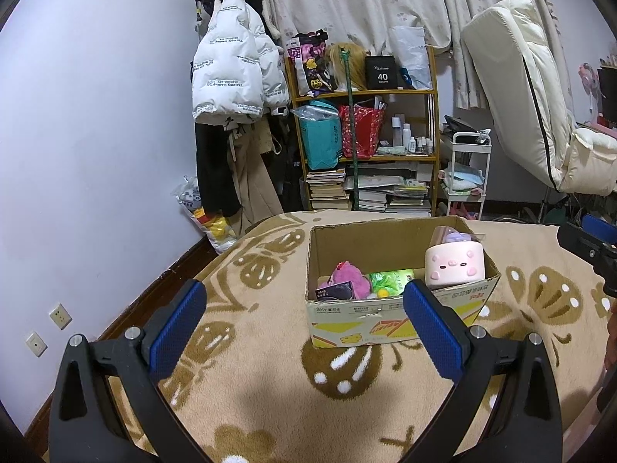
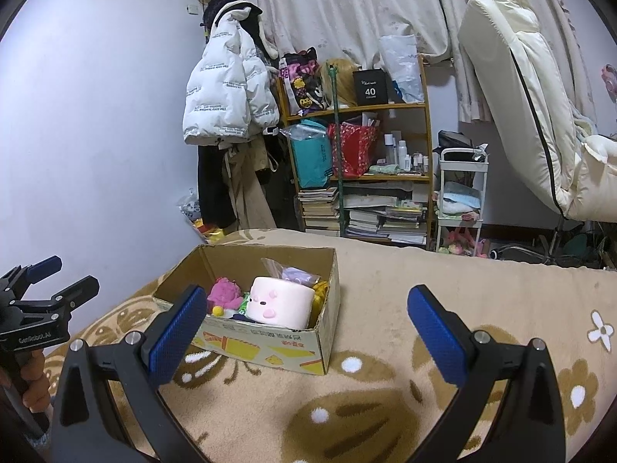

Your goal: Organize soft objects

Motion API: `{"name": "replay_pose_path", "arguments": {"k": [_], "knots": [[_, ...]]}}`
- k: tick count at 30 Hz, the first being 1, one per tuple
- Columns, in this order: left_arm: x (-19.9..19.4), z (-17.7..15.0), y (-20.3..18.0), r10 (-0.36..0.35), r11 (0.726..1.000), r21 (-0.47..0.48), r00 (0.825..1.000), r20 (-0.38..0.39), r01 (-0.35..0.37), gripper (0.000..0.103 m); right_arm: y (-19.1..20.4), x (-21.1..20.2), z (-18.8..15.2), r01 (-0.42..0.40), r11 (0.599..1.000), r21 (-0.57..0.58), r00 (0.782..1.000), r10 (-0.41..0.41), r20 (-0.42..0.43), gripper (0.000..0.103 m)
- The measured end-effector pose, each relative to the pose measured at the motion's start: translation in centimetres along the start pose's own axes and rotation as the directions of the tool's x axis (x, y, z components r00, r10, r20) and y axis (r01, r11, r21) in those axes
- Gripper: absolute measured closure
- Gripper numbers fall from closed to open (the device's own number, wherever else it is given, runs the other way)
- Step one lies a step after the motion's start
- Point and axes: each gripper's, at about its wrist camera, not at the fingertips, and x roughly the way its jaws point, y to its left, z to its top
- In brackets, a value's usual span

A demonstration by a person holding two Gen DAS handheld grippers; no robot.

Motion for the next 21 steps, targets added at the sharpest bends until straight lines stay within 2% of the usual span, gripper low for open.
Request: {"name": "replay_pose_path", "arguments": {"k": [21], "knots": [[-0.07,-0.55,-0.18,0.002,1.0,0.014,1.0,0.01,-0.002,0.002,-0.11,-0.07,-0.17,0.006,1.0,0.003,1.0,-0.006,0.001,0.0]]}}
